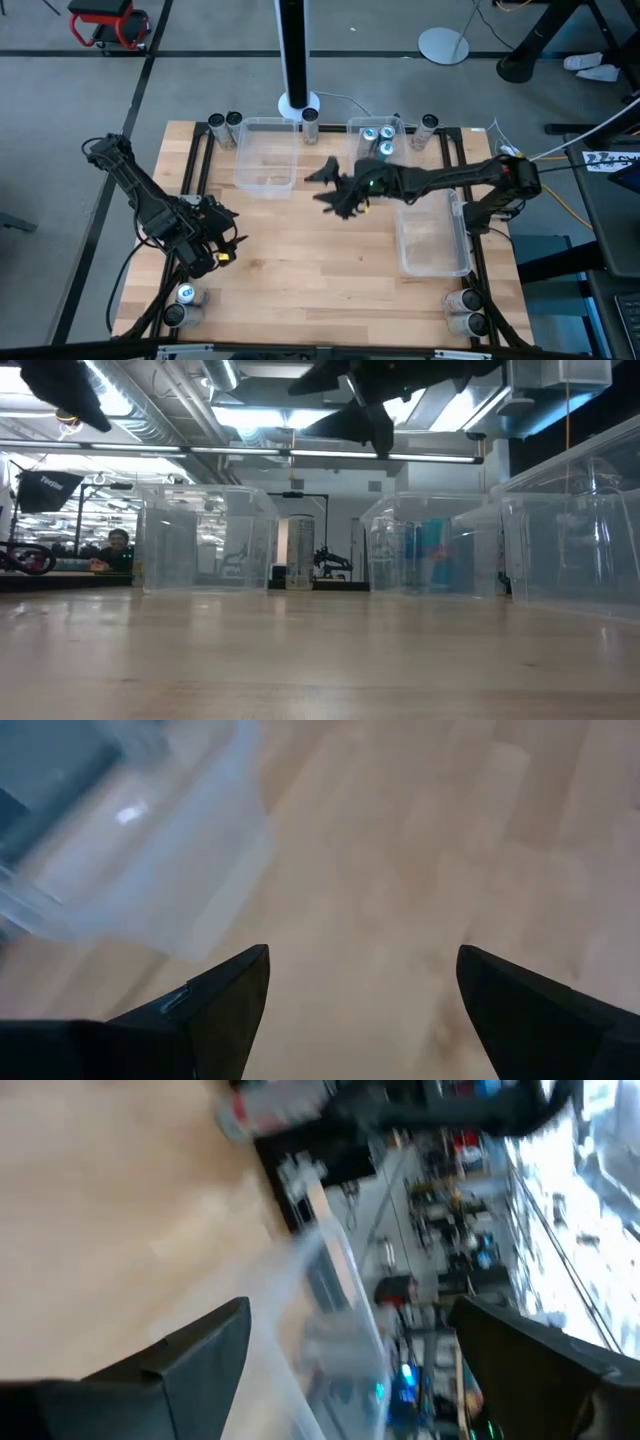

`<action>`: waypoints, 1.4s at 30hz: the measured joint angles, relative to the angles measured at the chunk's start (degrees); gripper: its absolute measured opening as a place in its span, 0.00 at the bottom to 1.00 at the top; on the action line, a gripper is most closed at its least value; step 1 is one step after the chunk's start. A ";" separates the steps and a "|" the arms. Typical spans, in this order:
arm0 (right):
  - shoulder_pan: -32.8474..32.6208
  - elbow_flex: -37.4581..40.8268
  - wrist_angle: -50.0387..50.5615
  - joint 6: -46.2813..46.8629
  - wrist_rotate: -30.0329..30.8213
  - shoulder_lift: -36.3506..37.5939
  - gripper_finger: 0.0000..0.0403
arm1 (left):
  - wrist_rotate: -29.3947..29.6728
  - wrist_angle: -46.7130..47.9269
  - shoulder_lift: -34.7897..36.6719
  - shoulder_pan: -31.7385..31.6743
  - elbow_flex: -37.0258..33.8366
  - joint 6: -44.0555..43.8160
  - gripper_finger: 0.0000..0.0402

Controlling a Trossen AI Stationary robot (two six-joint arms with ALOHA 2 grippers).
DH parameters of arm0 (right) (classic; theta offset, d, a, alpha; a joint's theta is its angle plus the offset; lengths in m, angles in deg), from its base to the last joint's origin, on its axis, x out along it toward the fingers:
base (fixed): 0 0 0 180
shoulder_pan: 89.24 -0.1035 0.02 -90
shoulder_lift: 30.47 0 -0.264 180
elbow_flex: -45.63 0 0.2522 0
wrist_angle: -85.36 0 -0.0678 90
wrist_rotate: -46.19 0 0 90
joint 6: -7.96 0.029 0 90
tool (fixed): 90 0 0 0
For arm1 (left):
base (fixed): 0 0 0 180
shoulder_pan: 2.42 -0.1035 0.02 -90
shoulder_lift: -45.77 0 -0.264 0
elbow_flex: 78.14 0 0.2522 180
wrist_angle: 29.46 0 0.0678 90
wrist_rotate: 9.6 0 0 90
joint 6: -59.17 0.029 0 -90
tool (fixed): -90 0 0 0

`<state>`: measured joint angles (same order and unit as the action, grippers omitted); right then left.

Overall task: Sort soda cans
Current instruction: Put the blue soda can into the top right transparent bin

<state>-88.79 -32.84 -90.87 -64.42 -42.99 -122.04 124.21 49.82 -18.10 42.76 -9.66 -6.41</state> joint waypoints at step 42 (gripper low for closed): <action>-13.93 -1.31 -13.19 -2.78 4.61 -8.45 0.86 | -44.82 5.42 -10.37 -1.05 16.10 -12.28 0.70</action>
<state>-102.72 -34.15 -104.06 -67.20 -38.39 -130.49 79.40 55.24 -28.47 41.71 6.45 -18.69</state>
